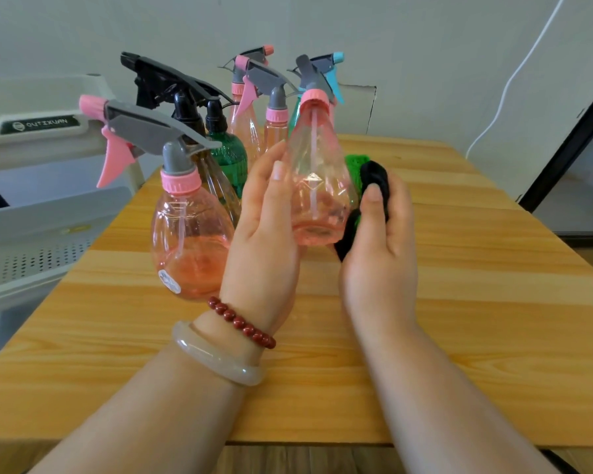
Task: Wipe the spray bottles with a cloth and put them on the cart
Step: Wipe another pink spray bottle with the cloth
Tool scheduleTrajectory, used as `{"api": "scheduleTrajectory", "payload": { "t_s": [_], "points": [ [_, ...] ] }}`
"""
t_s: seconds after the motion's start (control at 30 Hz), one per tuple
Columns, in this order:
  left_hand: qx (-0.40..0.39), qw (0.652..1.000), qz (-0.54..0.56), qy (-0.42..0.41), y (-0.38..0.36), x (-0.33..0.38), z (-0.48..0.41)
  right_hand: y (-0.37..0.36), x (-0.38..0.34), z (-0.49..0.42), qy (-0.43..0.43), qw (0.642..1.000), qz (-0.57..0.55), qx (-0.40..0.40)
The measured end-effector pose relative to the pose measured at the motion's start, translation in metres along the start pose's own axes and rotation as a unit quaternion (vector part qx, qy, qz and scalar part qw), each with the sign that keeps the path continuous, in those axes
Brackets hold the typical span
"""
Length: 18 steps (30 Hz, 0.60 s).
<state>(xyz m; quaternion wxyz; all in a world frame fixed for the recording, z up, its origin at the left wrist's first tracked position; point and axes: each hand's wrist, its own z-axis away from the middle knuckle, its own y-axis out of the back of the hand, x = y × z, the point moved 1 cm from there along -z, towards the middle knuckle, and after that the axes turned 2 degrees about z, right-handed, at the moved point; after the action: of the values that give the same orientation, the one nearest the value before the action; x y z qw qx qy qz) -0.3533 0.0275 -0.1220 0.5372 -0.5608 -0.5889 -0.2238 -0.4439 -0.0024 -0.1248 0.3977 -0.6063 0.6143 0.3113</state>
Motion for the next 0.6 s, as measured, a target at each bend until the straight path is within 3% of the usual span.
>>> {"api": "scheduleTrajectory", "payload": {
  "t_s": [0.07, 0.1, 0.2, 0.37, 0.5, 0.6],
  "points": [
    [0.006, 0.994, -0.104, -0.043, -0.001, 0.004, -0.001, 0.003, -0.002, 0.000, 0.040, 0.999, 0.022, 0.003],
    [0.000, 0.993, -0.105, -0.047, -0.001, 0.006, -0.002, 0.005, -0.001, 0.000, 0.057, 0.998, 0.035, 0.008],
    [-0.011, 0.999, -0.036, 0.003, 0.004, 0.008, -0.008, 0.011, -0.003, -0.005, 0.114, 0.991, 0.076, 0.003],
    [-0.070, 0.997, 0.036, 0.023, 0.004, 0.008, -0.008, 0.009, -0.009, -0.003, 0.228, 0.962, 0.123, -0.085],
    [-0.036, 0.998, 0.030, 0.035, 0.003, 0.008, -0.001, 0.001, -0.014, 0.004, 0.309, 0.933, 0.138, -0.122],
    [-0.029, 0.999, -0.012, -0.016, 0.000, 0.009, -0.002, 0.000, -0.012, 0.003, 0.285, 0.946, 0.143, -0.061]
  ]
}}
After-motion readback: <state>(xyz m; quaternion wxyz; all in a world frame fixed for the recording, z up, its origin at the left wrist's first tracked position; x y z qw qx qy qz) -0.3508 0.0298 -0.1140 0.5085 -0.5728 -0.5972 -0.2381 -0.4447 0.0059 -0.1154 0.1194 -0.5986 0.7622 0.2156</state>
